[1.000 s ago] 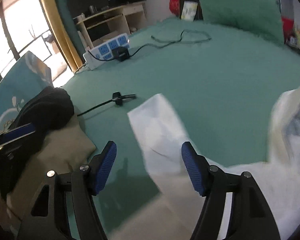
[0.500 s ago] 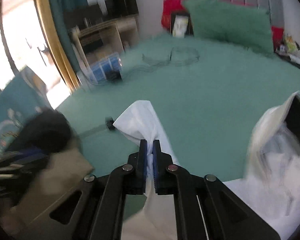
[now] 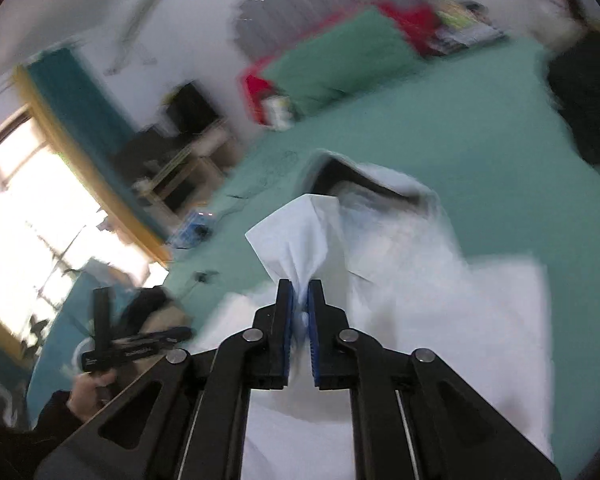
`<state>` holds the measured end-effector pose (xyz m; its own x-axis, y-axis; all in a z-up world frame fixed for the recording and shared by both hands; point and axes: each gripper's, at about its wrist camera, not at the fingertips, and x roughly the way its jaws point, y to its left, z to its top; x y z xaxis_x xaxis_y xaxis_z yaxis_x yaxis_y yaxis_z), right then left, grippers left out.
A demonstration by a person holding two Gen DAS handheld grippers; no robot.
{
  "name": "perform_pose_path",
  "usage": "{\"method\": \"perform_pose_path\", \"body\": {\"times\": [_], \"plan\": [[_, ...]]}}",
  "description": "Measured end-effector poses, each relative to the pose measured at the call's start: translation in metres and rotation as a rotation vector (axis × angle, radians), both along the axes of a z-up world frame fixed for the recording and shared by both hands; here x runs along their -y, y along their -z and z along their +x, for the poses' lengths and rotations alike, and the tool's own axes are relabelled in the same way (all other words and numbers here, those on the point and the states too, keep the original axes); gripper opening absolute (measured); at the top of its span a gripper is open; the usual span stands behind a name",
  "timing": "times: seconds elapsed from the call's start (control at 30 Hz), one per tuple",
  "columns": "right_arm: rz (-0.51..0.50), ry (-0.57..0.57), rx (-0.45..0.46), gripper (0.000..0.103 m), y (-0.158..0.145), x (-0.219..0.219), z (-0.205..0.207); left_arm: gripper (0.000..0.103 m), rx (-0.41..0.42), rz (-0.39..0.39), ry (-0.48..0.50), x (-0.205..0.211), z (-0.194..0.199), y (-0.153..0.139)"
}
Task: Fold large clothes
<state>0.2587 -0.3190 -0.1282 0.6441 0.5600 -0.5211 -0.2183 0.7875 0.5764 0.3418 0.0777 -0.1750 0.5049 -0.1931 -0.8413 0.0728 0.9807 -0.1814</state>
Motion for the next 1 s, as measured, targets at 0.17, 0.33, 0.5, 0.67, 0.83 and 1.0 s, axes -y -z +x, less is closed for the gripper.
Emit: {"method": "perform_pose_path", "body": {"times": [0.17, 0.33, 0.5, 0.67, 0.83, 1.0], "plan": [[-0.062, 0.197, -0.179, 0.066, 0.045, 0.058, -0.023, 0.058, -0.072, 0.048, 0.023, 0.021, -0.001, 0.031], [-0.035, 0.239, -0.163, 0.066, 0.038, 0.078, -0.03, 0.058, -0.057, 0.07, 0.025, 0.021, 0.0, 0.035], [-0.105, 0.167, -0.105, 0.066, 0.037, 0.072, -0.01, 0.058, -0.045, 0.011, -0.026, 0.004, 0.007, 0.03], [-0.301, 0.045, -0.212, 0.065, 0.048, 0.017, 0.034, 0.058, -0.077, -0.008, -0.069, -0.008, 0.015, 0.04], [-0.326, 0.059, -0.39, 0.065, 0.081, -0.01, 0.071, 0.058, -0.079, -0.008, -0.061, -0.007, 0.015, 0.039], [-0.434, 0.133, -0.357, 0.024, 0.09, -0.026, 0.079, 0.058, -0.079, 0.016, -0.047, -0.004, 0.013, 0.043]]}}
